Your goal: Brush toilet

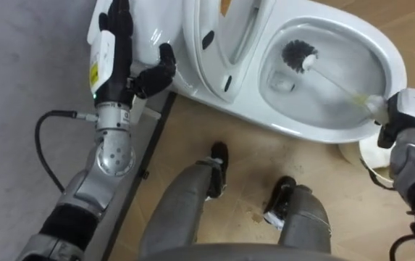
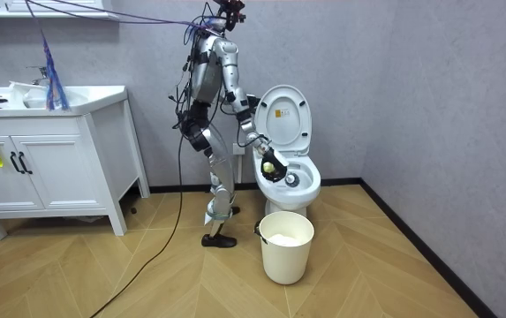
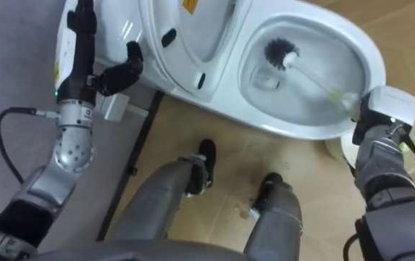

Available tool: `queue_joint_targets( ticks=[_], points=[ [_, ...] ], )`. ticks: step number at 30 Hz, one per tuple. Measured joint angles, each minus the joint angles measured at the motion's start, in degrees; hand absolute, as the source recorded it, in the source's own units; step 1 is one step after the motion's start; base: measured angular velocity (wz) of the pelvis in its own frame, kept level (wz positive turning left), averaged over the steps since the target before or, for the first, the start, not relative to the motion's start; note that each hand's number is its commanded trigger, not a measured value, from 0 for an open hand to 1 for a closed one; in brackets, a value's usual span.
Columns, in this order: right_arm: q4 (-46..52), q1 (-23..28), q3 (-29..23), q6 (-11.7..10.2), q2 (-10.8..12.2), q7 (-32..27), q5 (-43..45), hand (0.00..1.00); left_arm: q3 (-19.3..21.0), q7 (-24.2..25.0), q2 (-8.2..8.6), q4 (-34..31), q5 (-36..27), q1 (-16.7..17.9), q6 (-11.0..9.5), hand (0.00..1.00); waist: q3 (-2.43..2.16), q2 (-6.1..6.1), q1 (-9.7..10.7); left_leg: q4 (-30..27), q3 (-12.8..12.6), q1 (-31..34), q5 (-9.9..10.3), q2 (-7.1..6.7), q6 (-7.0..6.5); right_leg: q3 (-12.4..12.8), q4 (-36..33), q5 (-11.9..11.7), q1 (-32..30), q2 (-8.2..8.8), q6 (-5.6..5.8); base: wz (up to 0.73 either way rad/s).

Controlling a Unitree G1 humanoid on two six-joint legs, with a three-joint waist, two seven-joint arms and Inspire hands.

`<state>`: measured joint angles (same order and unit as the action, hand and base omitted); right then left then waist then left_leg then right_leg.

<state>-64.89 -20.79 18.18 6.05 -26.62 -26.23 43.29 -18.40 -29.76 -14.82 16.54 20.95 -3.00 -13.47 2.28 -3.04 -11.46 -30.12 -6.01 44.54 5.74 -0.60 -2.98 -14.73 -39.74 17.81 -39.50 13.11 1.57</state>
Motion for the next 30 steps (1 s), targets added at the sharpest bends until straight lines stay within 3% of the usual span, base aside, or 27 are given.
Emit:
queue_joint_targets(
  ticks=[4,8,17,22,24,27,29,30],
  points=[
    [4.1,1.3,1.4,3.3,0.1,0.5,6.9,1.0,-0.8,-1.8,-0.86,-0.2,0.0,0.4,-1.2,0.0,0.0,-0.06,-0.5,0.5,0.0,1.0,-0.2,0.29,0.34,-0.1,0.1,0.1,-1.3,-0.29,-0.32,0.0],
    [7.9,2.9,2.2,5.8,1.8,2.0,11.5,1.0,-1.0,-3.5,-1.56,-0.2,0.0,0.9,-1.5,0.0,-0.34,-0.76,-0.9,1.3,0.0,1.3,-0.5,1.8,1.18,-0.1,2.4,-1.0,-1.2,-2.32,-1.08,-0.13],
    [14.1,5.5,3.0,8.8,3.7,5.5,13.3,1.0,-1.2,-8.0,-2.52,0.4,-0.8,2.5,-2.1,0.0,-0.22,-2.08,0.1,2.7,0.5,1.9,-1.3,3.07,2.49,-1.1,3.9,-1.4,-1.7,-3.59,-2.48,-0.02],
    [14.5,5.3,3.1,9.1,3.6,8.2,13.1,1.0,-1.3,-8.6,-2.74,0.4,-1.2,2.9,-2.6,0.0,-0.22,-2.07,0.4,2.7,0.5,1.9,-1.3,3.13,2.52,-1.1,4.0,-1.4,-1.7,-3.68,-2.58,0.0],
    [13.8,4.7,3.4,9.0,3.2,8.8,13.0,1.0,-1.4,-8.6,-2.8,0.4,-1.3,2.8,-2.6,0.0,0.01,-1.74,0.2,2.7,0.5,1.9,-1.3,3.13,2.52,-1.0,4.0,-1.4,-1.7,-3.64,-2.57,0.0],
    [10.0,1.1,7.9,8.6,0.2,8.8,9.4,1.0,-2.4,-8.8,-3.45,0.4,-2.1,2.0,-2.6,0.0,0.21,-1.49,-0.3,2.3,0.4,2.4,-1.3,3.06,2.49,-0.9,3.3,-1.4,-2.4,-3.29,-2.57,0.0],
    [5.4,-2.6,10.6,6.2,-2.5,7.7,2.3,1.0,-4.8,-9.1,-5.07,0.2,-4.2,0.0,-2.6,0.0,0.36,-1.42,-1.2,1.6,0.2,3.6,-1.3,2.94,2.46,-0.6,1.9,-1.2,-3.9,-3.0,-2.72,0.0],
    [4.1,-3.5,10.7,5.5,-2.6,7.5,-0.2,1.0,-5.0,-9.1,-5.25,0.2,-4.3,-0.3,-2.6,0.0,0.4,-1.33,-1.3,1.5,0.2,4.0,-1.4,2.83,2.44,-0.4,1.5,-1.1,-4.4,-2.63,-2.77,0.09]
  ],
)
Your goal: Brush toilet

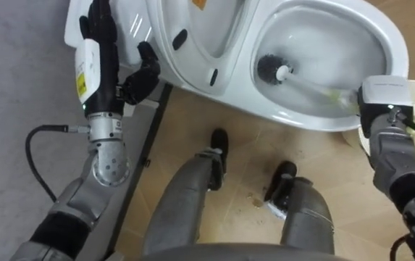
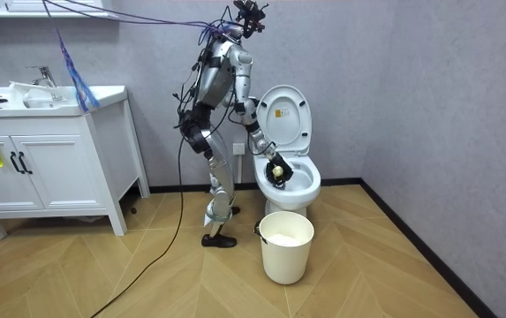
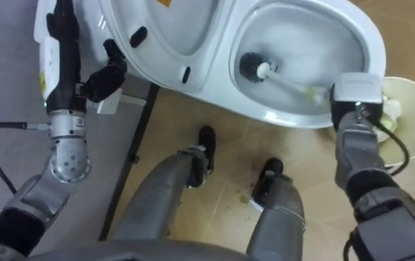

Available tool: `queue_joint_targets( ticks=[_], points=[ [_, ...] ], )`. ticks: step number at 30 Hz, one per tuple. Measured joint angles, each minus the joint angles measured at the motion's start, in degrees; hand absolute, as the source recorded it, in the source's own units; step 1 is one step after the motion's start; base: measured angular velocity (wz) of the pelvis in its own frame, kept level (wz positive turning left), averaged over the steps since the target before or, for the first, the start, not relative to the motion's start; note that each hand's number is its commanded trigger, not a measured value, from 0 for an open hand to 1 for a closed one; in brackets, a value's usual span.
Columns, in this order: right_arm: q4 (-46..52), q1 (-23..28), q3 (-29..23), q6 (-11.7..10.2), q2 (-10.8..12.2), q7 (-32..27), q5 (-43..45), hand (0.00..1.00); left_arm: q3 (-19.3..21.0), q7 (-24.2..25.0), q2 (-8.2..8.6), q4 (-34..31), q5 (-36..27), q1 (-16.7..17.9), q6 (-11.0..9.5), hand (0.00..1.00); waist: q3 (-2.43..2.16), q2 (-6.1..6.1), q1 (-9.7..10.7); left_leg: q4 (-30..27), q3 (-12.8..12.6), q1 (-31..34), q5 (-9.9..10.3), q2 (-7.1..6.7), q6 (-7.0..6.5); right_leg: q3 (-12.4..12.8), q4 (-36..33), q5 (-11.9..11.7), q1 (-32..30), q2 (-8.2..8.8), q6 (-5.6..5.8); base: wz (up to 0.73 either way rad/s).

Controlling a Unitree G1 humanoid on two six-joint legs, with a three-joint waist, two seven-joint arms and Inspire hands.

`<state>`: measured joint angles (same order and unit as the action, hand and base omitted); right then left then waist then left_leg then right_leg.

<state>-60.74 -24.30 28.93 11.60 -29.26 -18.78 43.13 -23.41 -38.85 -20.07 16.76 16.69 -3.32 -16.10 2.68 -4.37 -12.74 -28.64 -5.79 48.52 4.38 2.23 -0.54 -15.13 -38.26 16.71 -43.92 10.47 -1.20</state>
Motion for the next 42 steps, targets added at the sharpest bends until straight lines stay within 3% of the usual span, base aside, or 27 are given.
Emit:
queue_joint_targets(
  ticks=[2,4,6,10,13,14,17,20,22,24,27,30,31,32,35,38,40,42],
  points=[
    [-3.4,-2.3,-1.9,-2.2,-0.2,-1.0,-10.4,1.0,-0.6,-0.2,-0.63,-0.1,-0.3,-1.4,0.0,0.0,0.13,0.19,0.5,-0.9,0.2,1.3,-0.3,-1.19,-0.28,-0.6,-3.3,1.6,-1.8,1.92,-0.12,0.32],
    [-5.7,-4.0,-4.8,-3.7,-0.2,-2.0,-15.4,1.0,-0.3,-0.2,-0.69,-0.6,-0.2,-1.6,0.0,0.0,0.27,0.41,1.3,-1.4,0.3,2.2,-0.5,-2.07,-0.45,-0.4,-5.2,2.3,-3.1,2.69,0.08,0.26],
    [-7.4,-5.0,-6.3,-4.1,-0.6,-3.2,-16.7,1.0,0.3,-0.2,-0.7,-1.2,-0.1,-1.6,0.0,0.0,0.45,0.68,1.5,-2.2,0.1,2.9,-0.5,-2.08,-0.49,-0.1,-6.0,2.4,-4.0,3.33,-0.06,0.03],
    [-7.2,-5.9,-7.7,-4.4,0.1,-5.6,-10.1,1.0,1.6,-0.1,-0.57,-1.3,0.2,-2.0,0.2,0.0,1.26,1.95,2.5,-3.2,-0.7,3.1,-0.6,-2.13,-0.65,0.7,-7.7,2.9,-4.9,3.96,-0.23,-0.06],
    [-4.5,-6.1,-7.5,-3.9,0.6,-6.1,-1.2,1.0,2.5,0.1,0.08,-1.4,1.0,-2.0,1.1,0.0,1.17,1.82,2.5,-3.7,-0.7,3.4,-0.6,-1.82,-0.72,0.8,-7.6,2.6,-5.3,3.48,-0.02,-0.12],
    [-2.7,-5.8,-6.0,-3.1,1.2,-6.0,2.1,1.0,2.7,0.2,0.24,-1.4,1.3,-2.0,1.2,0.0,0.87,1.36,2.2,-3.7,-0.7,3.4,-0.6,-1.53,-0.72,0.7,-7.2,2.2,-5.1,3.15,-0.18,-0.12],
    [3.0,-3.7,-3.0,0.2,2.4,-5.0,9.4,1.0,2.8,0.2,0.25,-1.4,1.5,-2.0,1.2,0.0,0.65,1.02,1.5,-3.5,-0.5,3.3,-0.5,-0.54,-0.61,0.4,-5.4,1.1,-4.5,1.37,-0.47,-0.15],
    [12.1,4.0,-2.6,5.2,3.7,-2.6,13.1,1.0,2.0,0.1,0.43,-0.9,0.9,-1.1,2.0,0.0,-0.4,-0.59,1.5,-2.0,0.3,2.1,-0.7,0.36,-0.41,-0.4,-1.7,-0.1,-1.8,-0.46,-0.18,-0.02],
    [14.8,7.4,-2.6,7.0,4.8,-1.5,12.9,1.0,1.6,-0.3,0.46,0.2,0.8,-0.6,2.0,0.0,-0.73,-1.08,1.5,-0.7,0.3,0.9,-0.8,0.36,-0.23,-0.4,-0.4,-0.5,-0.7,-0.75,-0.13,-0.04],
    [16.1,9.5,-2.7,7.9,5.5,-0.4,11.5,1.0,1.3,-0.4,0.47,0.8,0.2,0.1,2.0,0.0,-1.15,-1.72,1.5,0.2,0.2,0.1,-0.9,0.37,-0.11,-0.4,0.5,-0.6,0.0,-0.94,-0.13,-0.06],
    [14.9,8.7,-2.9,8.4,6.0,0.9,10.8,1.0,1.5,-0.5,0.45,1.3,-0.2,1.1,2.0,0.0,-1.54,-2.48,1.4,0.9,-0.1,-0.3,-1.0,0.68,0.11,-0.3,1.3,-0.9,0.3,-1.27,-0.4,-0.05],
    [7.6,4.3,-1.8,6.4,4.0,1.3,10.1,1.0,1.3,-0.2,0.44,1.3,-0.2,1.0,2.1,0.0,-1.34,-2.93,0.8,0.8,-0.3,-0.4,-1.0,1.06,0.19,-0.1,1.4,-0.8,0.6,-1.53,-0.57,0.0],
    [4.5,2.2,-0.4,5.0,2.3,1.2,9.1,1.0,1.1,0.4,0.46,1.3,-0.2,0.5,2.3,0.0,-1.02,-2.96,0.0,0.5,-0.3,-0.3,-1.0,1.06,0.19,-0.3,1.3,-0.8,0.5,-1.39,-0.61,0.07],
    [1.7,0.3,0.4,3.5,0.6,1.1,8.6,1.0,0.7,1.0,0.37,1.1,-0.2,0.0,2.3,0.0,-0.63,-3.07,-0.1,-0.1,-0.3,0.1,-1.0,0.77,0.18,-0.9,0.5,-0.3,0.3,-0.61,-0.65,0.13],
    [-2.0,-2.6,0.8,0.9,-3.2,0.6,8.3,1.0,0.2,1.8,0.32,-1.4,-0.2,-0.8,3.1,0.0,-0.2,-2.49,-0.6,-0.6,-0.5,1.6,-1.0,-0.17,0.15,-0.8,-2.0,1.0,-1.9,1.09,-0.58,0.19],
    [-3.1,-3.4,2.2,-0.3,-7.1,-0.2,9.8,1.0,0.0,2.1,0.32,-3.4,0.8,-1.4,3.4,0.0,0.51,-1.4,-1.5,-1.8,-0.3,2.9,-1.0,-1.03,0.14,-0.7,-4.6,2.0,-3.5,2.24,-0.63,0.18],
    [-4.2,-3.9,3.1,-0.3,-7.8,-0.9,11.1,1.0,-0.3,2.4,0.34,-4.0,0.9,-1.5,3.7,0.0,0.83,-0.93,-1.6,-2.6,-0.3,3.3,-1.0,-1.06,0.14,-0.7,-5.3,2.2,-3.7,2.47,-0.67,0.04],
    [-3.5,-3.5,4.2,-0.2,-8.0,-1.3,11.5,1.0,-0.5,2.4,0.35,-4.3,1.0,-1.5,4.1,0.0,0.77,-0.65,-1.6,-2.8,-0.4,3.4,-1.0,-0.98,0.14,-0.6,-5.3,2.3,-3.7,2.47,-0.68,0.0]
  ],
)
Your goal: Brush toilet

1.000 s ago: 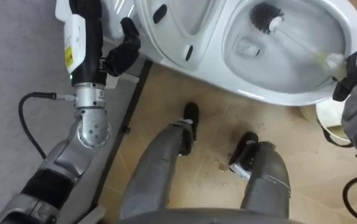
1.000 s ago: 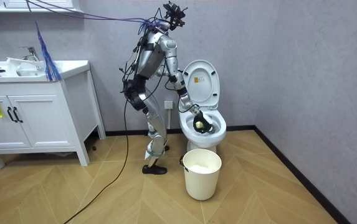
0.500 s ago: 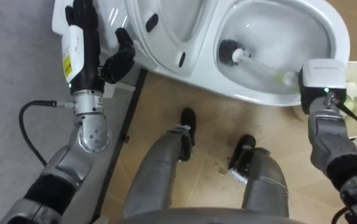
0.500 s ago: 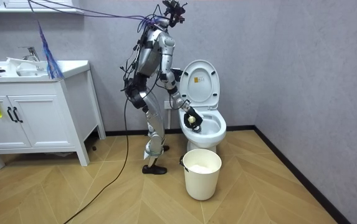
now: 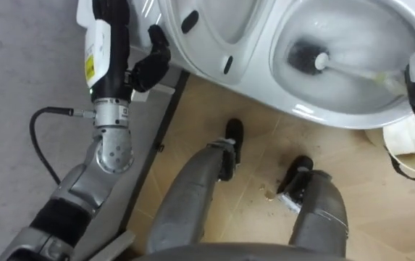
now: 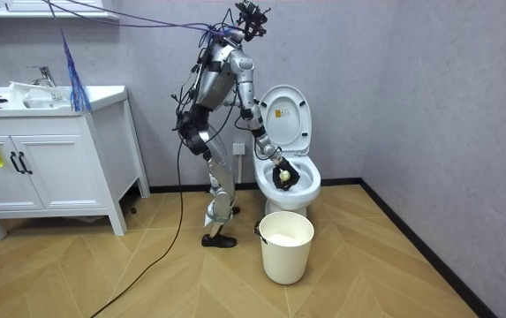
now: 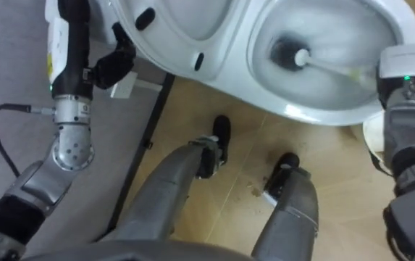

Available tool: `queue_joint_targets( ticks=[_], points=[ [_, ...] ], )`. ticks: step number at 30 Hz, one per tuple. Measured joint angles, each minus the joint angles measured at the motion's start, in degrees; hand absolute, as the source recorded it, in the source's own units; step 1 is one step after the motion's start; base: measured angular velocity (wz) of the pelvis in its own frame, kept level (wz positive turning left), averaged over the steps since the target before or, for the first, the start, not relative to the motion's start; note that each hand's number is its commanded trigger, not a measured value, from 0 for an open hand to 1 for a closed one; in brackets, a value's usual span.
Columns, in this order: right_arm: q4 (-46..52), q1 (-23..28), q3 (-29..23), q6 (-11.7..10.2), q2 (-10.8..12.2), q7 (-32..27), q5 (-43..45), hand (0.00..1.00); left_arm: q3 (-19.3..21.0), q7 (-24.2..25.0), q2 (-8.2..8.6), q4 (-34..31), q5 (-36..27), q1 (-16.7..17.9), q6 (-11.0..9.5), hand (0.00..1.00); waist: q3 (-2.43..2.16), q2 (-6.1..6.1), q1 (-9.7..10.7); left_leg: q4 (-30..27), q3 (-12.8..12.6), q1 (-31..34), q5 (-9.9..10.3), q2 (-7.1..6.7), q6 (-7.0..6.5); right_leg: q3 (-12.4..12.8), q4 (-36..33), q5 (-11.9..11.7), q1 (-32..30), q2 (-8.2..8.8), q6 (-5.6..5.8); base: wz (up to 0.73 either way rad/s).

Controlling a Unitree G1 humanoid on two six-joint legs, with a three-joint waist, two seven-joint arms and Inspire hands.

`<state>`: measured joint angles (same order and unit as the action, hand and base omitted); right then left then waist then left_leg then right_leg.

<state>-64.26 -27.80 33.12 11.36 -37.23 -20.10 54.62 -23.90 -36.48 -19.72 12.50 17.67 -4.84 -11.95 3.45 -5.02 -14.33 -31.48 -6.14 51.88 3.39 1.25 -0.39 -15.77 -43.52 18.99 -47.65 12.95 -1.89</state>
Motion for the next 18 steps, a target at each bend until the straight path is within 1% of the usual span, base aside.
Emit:
queue_joint_targets(
  ticks=[1,2,3,4,5,6,7,8,9,10,11,13,15,16,17,18],
  points=[
    [0.4,0.4,-0.1,0.2,0.8,-0.3,0.7,1.0,0.1,0.0,0.08,0.0,0.1,0.0,0.2,0.0,-0.03,0.0,0.0,0.0,0.1,-0.1,0.0,0.05,0.0,-0.2,0.3,0.0,0.3,-0.09,-0.03,0.0],
    [0.5,1.4,-0.5,1.1,2.4,-1.0,1.7,1.0,0.1,0.1,0.26,0.2,0.5,0.0,0.5,0.0,-0.13,-0.15,0.3,0.0,0.1,-0.4,0.0,0.17,-0.01,-1.0,0.9,0.0,1.1,-0.38,-0.03,0.05],
    [0.5,2.1,-0.7,1.5,3.4,-1.5,1.9,1.0,0.1,0.1,0.38,0.4,0.7,0.0,0.5,0.0,-0.28,-0.39,0.5,0.0,0.2,-0.7,0.0,0.16,-0.01,-1.3,1.0,0.0,1.6,-0.49,-0.02,0.13],
    [0.6,3.2,-0.7,2.0,5.6,-2.4,1.9,1.0,-0.1,0.1,0.61,0.7,0.8,0.1,0.7,0.0,-0.58,-0.82,1.1,0.1,0.2,-1.3,0.0,0.23,-0.01,-1.6,1.6,0.1,2.7,-0.78,0.13,0.13],
    [1.3,4.1,-1.1,3.3,7.8,-2.8,1.9,1.0,-0.2,-0.3,0.69,0.9,0.7,0.4,0.8,0.0,-0.7,-1.0,1.6,0.3,0.2,-1.9,0.0,0.44,-0.01,-1.7,2.7,-0.1,3.8,-1.3,0.45,0.1],
    [1.4,4.5,-1.5,3.9,8.7,-3.0,1.9,1.0,-0.4,-0.5,0.77,1.2,0.7,0.5,0.8,0.0,-0.79,-1.13,1.7,0.5,0.1,-2.3,0.0,0.48,-0.02,-1.7,3.1,-0.2,4.3,-1.42,0.56,0.0],
    [1.2,5.4,-2.3,5.0,10.7,-3.1,1.8,1.0,-0.9,-0.9,1.3,2.3,0.8,0.6,0.8,0.0,-1.05,-1.52,1.6,1.5,0.1,-3.4,0.0,0.61,-0.05,-1.8,4.6,-0.7,5.7,-1.94,0.93,-0.12],
    [1.0,6.2,-3.1,5.8,12.1,-3.1,1.8,1.0,-1.1,-1.1,1.67,3.0,1.0,1.0,0.9,0.0,-1.25,-1.8,1.3,2.3,0.0,-4.6,0.0,0.91,-0.09,-1.7,6.3,-1.4,6.9,-2.6,1.12,-0.16],
    [1.0,6.5,-3.1,6.2,12.7,-3.2,1.7,1.0,-1.1,-1.1,1.87,3.3,1.0,1.4,1.0,0.0,-1.52,-2.19,1.3,2.9,0.0,-5.1,0.1,1.06,-0.17,-1.8,7.2,-1.8,7.6,-2.95,1.24,-0.2],
    [0.7,6.5,-3.2,6.7,13.6,-3.7,0.9,1.0,-1.2,-1.2,2.29,3.4,1.0,2.0,1.6,0.0,-1.88,-2.68,1.6,4.1,-0.1,-6.1,0.1,1.03,-0.3,-1.8,8.4,-2.3,8.4,-3.17,1.45,-0.1],
    [0.0,6.6,-3.2,7.1,14.3,-4.1,-0.8,1.0,-1.6,-1.2,2.45,3.3,0.8,2.3,2.3,0.0,-2.1,-3.01,1.6,4.9,-0.3,-6.7,0.0,0.98,-0.5,-1.6,9.0,-2.6,8.9,-3.23,1.58,-0.08],
    [-0.3,6.5,-3.3,7.2,14.8,-4.3,-2.9,1.0,-1.7,-1.2,2.55,3.2,0.7,2.6,2.9,0.0,-2.2,-3.17,1.5,5.1,-0.8,-7.0,0.0,1.08,-0.5,-1.4,9.1,-2.8,9.0,-3.25,1.5,-0.08],
    [-1.1,6.1,-3.3,7.1,14.7,-4.6,-5.9,1.0,-1.8,-1.2,2.7,3.2,0.3,2.6,3.1,0.0,-2.18,-3.33,1.1,5.2,-1.1,-7.1,0.0,1.23,-0.5,-1.5,9.1,-2.8,8.9,-3.21,1.32,-0.05],
    [-2.2,5.3,-3.2,6.4,14.5,-5.1,-9.5,1.0,-1.8,-1.2,2.78,2.9,-0.1,2.6,3.2,0.0,-2.11,-3.46,0.8,5.2,-1.2,-7.0,0.0,1.24,-0.5,-1.4,8.8,-2.7,8.6,-3.1,1.19,-0.05],
    [-3.5,4.5,-3.2,5.2,13.8,-5.4,-14.0,1.0,-2.1,-1.2,2.72,2.6,-0.6,2.5,3.3,0.0,-1.89,-3.13,0.3,5.2,-1.6,-6.9,0.0,1.25,-0.51,-1.0,8.5,-2.6,8.0,-2.97,1.1,-0.07],
    [-3.9,4.1,-3.4,4.6,13.6,-5.6,-16.6,1.0,-2.2,-1.2,2.68,2.2,-0.9,2.6,3.3,0.0,-1.85,-3.07,0.2,5.2,-1.7,-6.6,0.0,1.25,-0.51,-0.7,8.2,-2.5,7.6,-2.91,1.09,-0.07]
  ],
)
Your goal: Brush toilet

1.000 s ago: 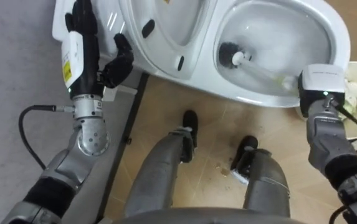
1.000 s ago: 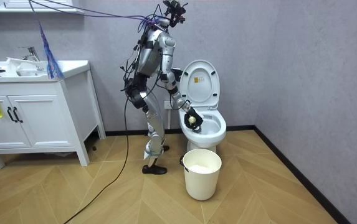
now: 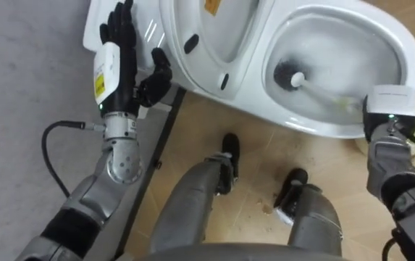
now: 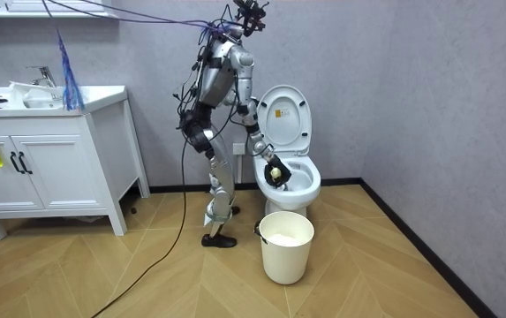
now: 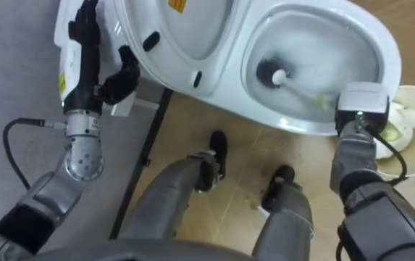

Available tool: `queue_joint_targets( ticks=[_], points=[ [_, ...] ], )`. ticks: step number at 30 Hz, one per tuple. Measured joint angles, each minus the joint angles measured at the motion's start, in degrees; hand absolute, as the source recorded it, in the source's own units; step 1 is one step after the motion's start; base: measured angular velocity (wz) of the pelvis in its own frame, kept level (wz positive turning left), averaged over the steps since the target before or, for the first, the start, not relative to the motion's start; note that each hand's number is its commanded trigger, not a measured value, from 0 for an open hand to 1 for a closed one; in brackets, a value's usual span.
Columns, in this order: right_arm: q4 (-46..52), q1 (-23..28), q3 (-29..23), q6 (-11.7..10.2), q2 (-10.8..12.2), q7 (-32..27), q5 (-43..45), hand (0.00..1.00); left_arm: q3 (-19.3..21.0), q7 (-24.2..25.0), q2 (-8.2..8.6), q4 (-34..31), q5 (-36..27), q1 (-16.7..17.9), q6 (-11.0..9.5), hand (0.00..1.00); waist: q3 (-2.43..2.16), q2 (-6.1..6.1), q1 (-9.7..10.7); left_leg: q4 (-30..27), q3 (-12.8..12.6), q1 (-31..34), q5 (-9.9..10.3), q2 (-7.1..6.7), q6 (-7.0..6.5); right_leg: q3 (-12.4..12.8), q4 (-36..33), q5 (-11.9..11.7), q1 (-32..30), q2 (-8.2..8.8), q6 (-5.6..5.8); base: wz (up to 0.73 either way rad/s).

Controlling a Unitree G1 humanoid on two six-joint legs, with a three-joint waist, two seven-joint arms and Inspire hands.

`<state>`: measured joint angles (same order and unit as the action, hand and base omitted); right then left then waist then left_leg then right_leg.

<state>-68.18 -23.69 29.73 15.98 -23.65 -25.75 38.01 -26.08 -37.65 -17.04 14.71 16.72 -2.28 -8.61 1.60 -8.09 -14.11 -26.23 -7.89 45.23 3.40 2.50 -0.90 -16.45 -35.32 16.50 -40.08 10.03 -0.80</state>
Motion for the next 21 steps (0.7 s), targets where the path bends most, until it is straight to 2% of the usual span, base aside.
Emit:
queue_joint_targets(
  ticks=[1,2,3,4,5,7,9,11,13,14,16,19,21],
  points=[
    [-0.1,-0.3,-0.1,-0.5,-0.2,-1.9,-5.6,1.0,0.0,-0.1,-0.22,-0.5,-0.8,0.0,0.0,0.0,0.34,0.59,0.2,-0.2,-0.2,0.4,0.0,-0.21,0.0,0.3,-1.0,0.4,-0.8,0.42,-0.07,0.0],
    [-0.3,-0.5,-0.6,-2.2,-0.1,-3.5,-13.2,1.0,0.1,-0.4,-0.69,-1.0,-1.4,0.0,0.1,0.0,0.61,1.44,0.7,-0.5,-0.6,0.4,0.0,-0.37,0.0,0.6,-2.0,1.0,-1.3,0.83,-0.11,0.05],
    [-0.4,-0.5,-1.6,-3.3,-0.1,-3.9,-16.9,1.0,0.2,-0.4,-0.88,-1.2,-1.4,0.0,0.1,0.0,0.75,1.82,0.9,-0.8,-0.7,0.5,0.0,-0.42,0.0,0.7,-2.5,1.2,-1.5,1.06,-0.21,0.06],
    [-0.6,-1.0,-4.4,-5.4,-0.2,-4.2,-24.1,1.0,0.7,-0.4,-1.51,-1.9,-1.4,0.0,0.2,0.0,0.84,2.48,1.3,-1.0,-0.7,1.1,0.0,-0.53,0.0,0.9,-3.5,1.5,-2.4,1.68,-0.34,0.04],
    [-0.6,-1.2,-6.1,-7.2,-0.3,-4.1,-29.7,1.0,1.1,-0.4,-2.18,-2.5,-1.3,0.0,0.2,0.0,1.25,3.55,1.8,-1.3,-0.8,1.6,0.0,-1.02,0.0,1.5,-5.2,2.1,-3.7,2.27,-0.43,0.09],
    [-0.6,-1.5,-7.8,-9.0,-0.4,-4.1,-35.5,1.0,2.4,-0.4,-1.78,-3.3,-1.2,-0.2,0.2,0.0,1.33,4.03,3.0,-2.1,-0.7,2.7,-0.2,-1.4,-0.29,1.6,-7.0,2.7,-5.0,3.02,-0.36,0.19],
    [-0.6,-2.5,-8.5,-9.2,-0.4,-3.9,-38.7,1.0,2.9,-0.3,-1.77,-3.5,-0.9,-0.8,0.2,0.0,1.52,4.35,3.6,-3.0,-0.7,3.7,-0.4,-1.78,-0.54,1.3,-8.6,3.0,-6.1,4.03,-0.56,0.17],
    [-0.8,-2.6,-8.5,-9.3,-0.9,-3.2,-41.7,1.0,2.9,0.3,-1.55,-4.1,-0.8,-1.9,0.9,0.0,1.65,4.69,4.6,-3.6,-0.8,4.5,-0.8,-2.52,-1.13,1.7,-10.2,3.7,-7.0,4.99,0.09,0.21],
    [-0.7,-2.6,-8.5,-9.3,-1.0,-2.0,-43.5,1.0,3.1,0.2,-1.4,-4.3,-0.4,-2.2,1.0,0.0,1.6,5.12,4.7,-4.2,-1.3,5.1,-0.8,-2.5,-1.21,2.0,-10.6,3.7,-7.8,5.21,0.4,-0.05],
    [-0.8,-2.3,-8.5,-9.5,-1.0,-1.0,-45.4,1.0,3.1,0.3,-1.35,-4.2,-0.3,-2.4,1.0,0.0,1.34,4.7,4.8,-4.6,-1.2,5.3,-0.8,-2.58,-1.25,1.6,-10.6,3.5,-7.7,5.39,0.6,-0.09],
    [-0.8,-1.3,-8.6,-9.6,-0.7,1.0,-47.5,1.0,3.0,0.7,-0.85,-3.9,0.4,-2.6,1.0,0.0,1.27,4.59,5.4,-4.6,-0.8,5.2,-0.9,-2.81,-1.49,0.7,-10.5,3.3,-7.2,5.57,0.77,0.09],
    [-1.3,0.0,-11.2,-9.5,1.8,3.0,-49.7,1.0,3.6,0.7,0.09,-2.6,3.2,-2.8,1.0,0.0,1.08,4.02,6.2,-4.1,-0.5,5.0,-1.0,-3.04,-2.1,-0.2,-10.3,3.1,-6.6,5.62,0.98,0.11],
    [-2.5,0.3,-12.7,-9.6,3.4,3.9,-47.6,1.0,4.0,0.7,1.47,-1.1,5.7,-2.9,1.0,0.0,1.01,3.08,6.3,-4.1,0.3,4.8,-0.9,-3.17,-2.22,-0.9,-9.6,2.5,-5.9,5.46,0.76,0.03]
  ],
)
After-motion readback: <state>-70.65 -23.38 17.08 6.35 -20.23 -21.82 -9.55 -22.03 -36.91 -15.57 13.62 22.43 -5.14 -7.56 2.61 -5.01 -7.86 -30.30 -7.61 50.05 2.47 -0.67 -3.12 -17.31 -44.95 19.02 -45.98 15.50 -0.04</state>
